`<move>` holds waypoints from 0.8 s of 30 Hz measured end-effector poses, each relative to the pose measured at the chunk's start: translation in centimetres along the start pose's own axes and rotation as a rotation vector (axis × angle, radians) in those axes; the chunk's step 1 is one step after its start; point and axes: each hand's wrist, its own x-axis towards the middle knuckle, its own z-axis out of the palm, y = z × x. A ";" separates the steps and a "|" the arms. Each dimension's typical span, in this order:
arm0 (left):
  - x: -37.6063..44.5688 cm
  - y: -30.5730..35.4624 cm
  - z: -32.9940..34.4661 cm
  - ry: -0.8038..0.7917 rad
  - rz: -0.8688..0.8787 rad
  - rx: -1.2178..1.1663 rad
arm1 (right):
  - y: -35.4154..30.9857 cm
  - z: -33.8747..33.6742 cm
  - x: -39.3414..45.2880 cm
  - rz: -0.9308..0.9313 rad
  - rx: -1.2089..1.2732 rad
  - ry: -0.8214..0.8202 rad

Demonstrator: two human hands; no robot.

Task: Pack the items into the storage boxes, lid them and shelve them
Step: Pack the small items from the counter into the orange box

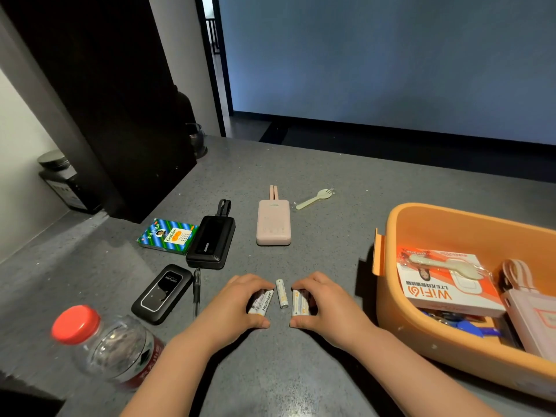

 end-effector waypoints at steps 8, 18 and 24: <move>-0.6 0.1 -0.7 -0.035 -0.022 0.021 | -0.5 -0.1 -0.4 0.019 -0.027 0.007; -0.6 0.4 -1.0 -0.113 -0.020 0.030 | -0.9 0.0 -1.0 0.055 -0.041 0.019; -0.6 0.8 -0.5 -0.055 -0.006 0.026 | -1.1 0.1 -1.1 0.082 -0.053 0.019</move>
